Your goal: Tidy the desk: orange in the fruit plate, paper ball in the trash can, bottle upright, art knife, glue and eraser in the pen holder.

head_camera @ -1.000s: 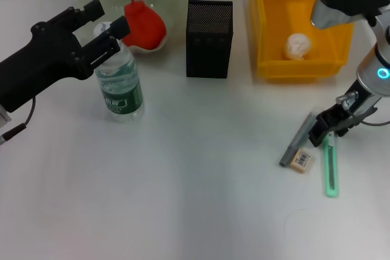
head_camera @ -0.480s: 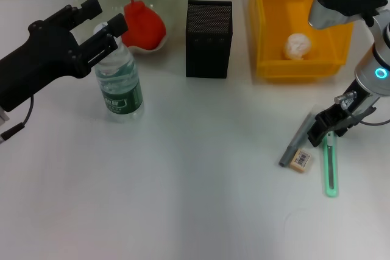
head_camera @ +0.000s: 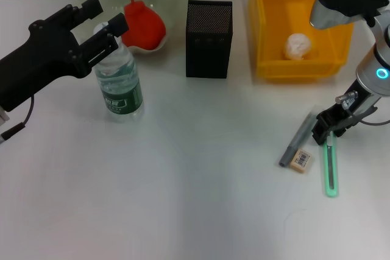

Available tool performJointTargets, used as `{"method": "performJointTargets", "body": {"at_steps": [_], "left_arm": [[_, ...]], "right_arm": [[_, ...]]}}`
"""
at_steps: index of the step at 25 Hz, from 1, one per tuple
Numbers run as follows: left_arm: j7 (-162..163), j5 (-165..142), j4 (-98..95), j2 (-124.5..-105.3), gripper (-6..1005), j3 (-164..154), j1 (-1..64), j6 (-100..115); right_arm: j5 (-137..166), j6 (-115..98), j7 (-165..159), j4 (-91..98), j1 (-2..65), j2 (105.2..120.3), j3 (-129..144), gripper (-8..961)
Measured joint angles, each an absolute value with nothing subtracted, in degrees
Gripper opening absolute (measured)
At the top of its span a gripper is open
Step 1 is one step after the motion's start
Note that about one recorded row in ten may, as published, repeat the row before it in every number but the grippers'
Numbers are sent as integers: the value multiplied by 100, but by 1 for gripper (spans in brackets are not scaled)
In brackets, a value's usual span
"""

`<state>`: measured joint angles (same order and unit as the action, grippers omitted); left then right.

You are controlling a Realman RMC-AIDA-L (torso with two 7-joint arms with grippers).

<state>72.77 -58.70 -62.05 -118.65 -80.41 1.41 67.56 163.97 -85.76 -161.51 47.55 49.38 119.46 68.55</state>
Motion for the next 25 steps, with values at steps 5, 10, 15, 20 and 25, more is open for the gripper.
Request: {"method": "performJointTargets", "body": {"at_steps": [5, 10, 15, 20, 25], "left_arm": [[7277, -5867, -6205, -11865, 596, -8042, 141, 6760], [7277, -5859, -6205, -11865, 596, -8042, 141, 6771], [7277, -5853, -6205, -11866, 596, -8042, 140, 6785], [7277, -5852, -6238, -11865, 596, -8042, 134, 6789], [7277, -5833, -6256, -11865, 596, -8042, 155, 6796]], "right_arm": [[16399, -8595, -16154, 4753, 4922, 11944, 6834, 426], [16385, -8614, -16155, 4748, 4908, 11945, 6810, 392], [16271, -8746, -16110, 4942, 4811, 11937, 6710, 240], [15613, -9200, -15882, 5731, 4496, 11901, 6293, 175], [14961, -9912, -15356, 6162, 4303, 11787, 5530, 176]]}}
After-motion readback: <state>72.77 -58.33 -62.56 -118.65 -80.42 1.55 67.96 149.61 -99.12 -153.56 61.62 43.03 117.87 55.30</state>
